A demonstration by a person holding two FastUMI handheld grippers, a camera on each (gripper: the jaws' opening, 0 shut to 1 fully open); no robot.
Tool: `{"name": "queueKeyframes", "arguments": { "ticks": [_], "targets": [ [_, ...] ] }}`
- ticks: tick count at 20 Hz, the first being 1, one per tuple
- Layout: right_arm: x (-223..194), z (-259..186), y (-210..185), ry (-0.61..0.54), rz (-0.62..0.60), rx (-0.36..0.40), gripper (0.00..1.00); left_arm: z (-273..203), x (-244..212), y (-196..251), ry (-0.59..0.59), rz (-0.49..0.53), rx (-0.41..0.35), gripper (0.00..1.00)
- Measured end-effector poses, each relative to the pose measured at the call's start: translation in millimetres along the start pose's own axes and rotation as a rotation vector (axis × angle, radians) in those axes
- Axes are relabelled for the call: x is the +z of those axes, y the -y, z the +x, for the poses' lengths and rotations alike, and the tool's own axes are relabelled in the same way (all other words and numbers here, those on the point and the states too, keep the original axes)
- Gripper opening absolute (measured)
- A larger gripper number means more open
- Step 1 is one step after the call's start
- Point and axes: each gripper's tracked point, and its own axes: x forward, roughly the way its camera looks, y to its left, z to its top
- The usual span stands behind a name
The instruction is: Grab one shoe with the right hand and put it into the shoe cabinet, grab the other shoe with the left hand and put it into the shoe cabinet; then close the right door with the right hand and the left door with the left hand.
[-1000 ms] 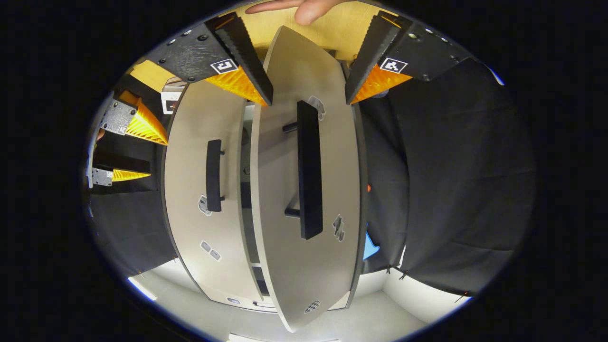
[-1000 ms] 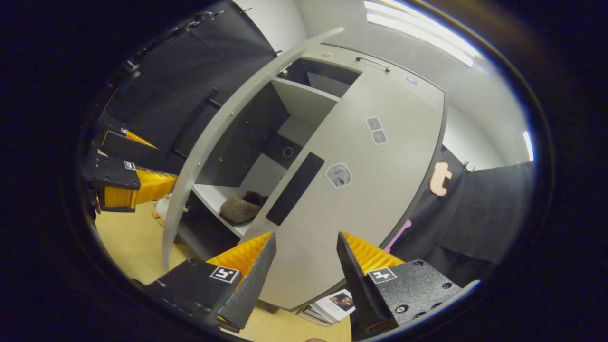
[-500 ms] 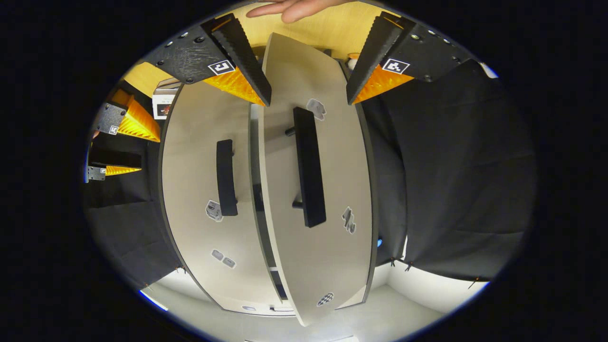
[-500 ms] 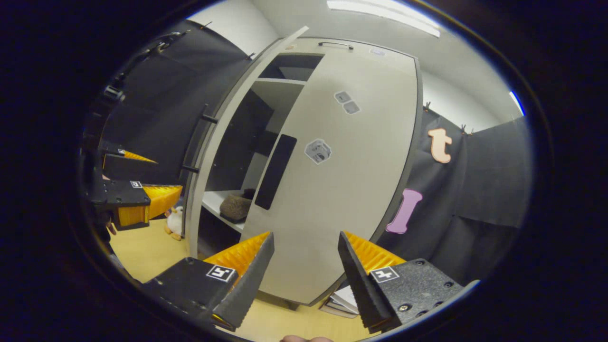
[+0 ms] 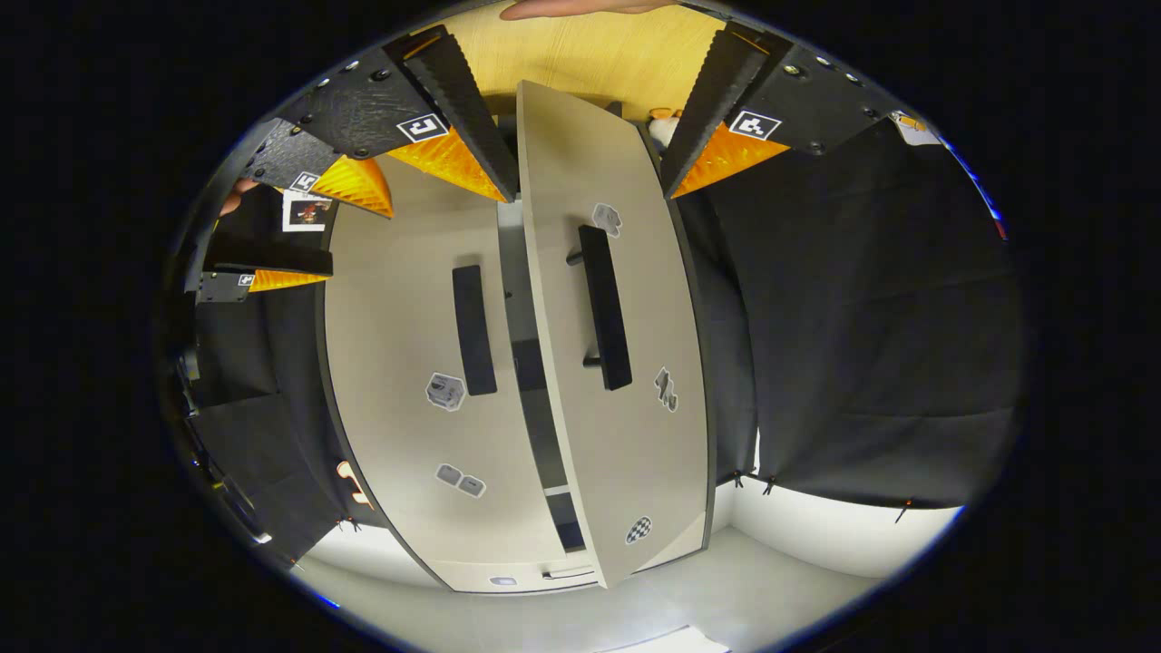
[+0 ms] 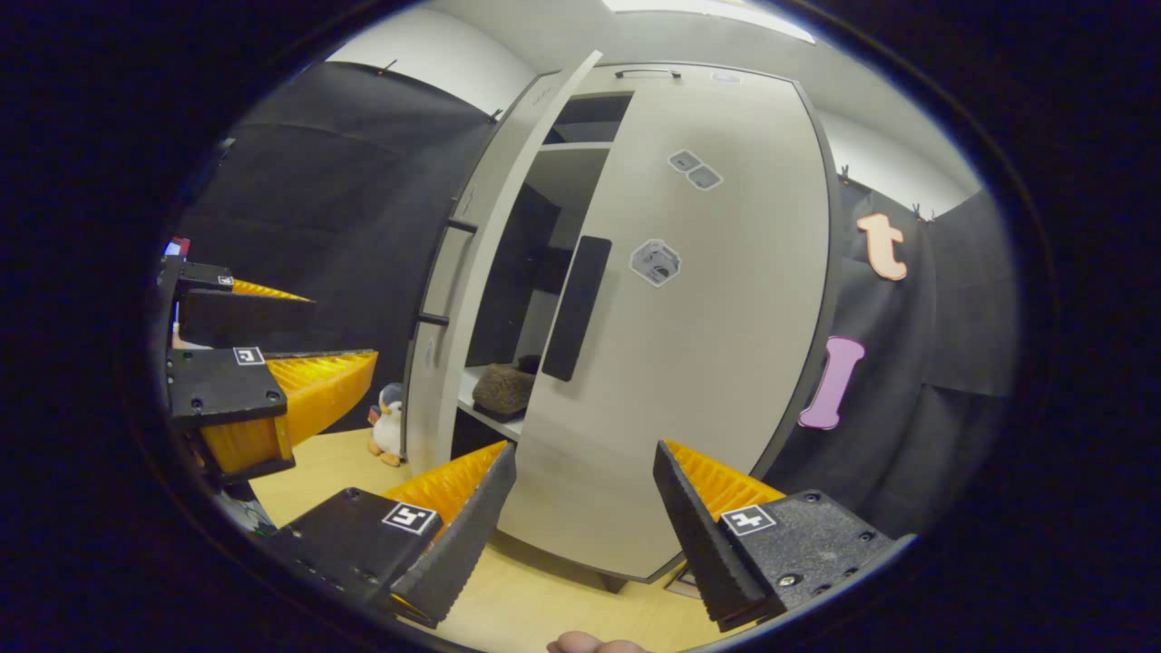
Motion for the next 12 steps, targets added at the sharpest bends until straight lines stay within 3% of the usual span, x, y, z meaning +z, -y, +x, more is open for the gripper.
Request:
{"name": "queueKeyframes", "arguments": {
  "ticks": [6,12],
  "targets": [
    [-0.6,-0.1,-21.2,-0.038,0.117,0.016,0.98,-9.6,-0.6,9.6,0.002,0.038,-0.052,0.94],
    [18.4,-7.3,-30.8,-0.034,0.087,-0.095,0.98,6.3,-2.8,-6.3,0.053,-0.026,-0.183,0.92]
  ]
}}
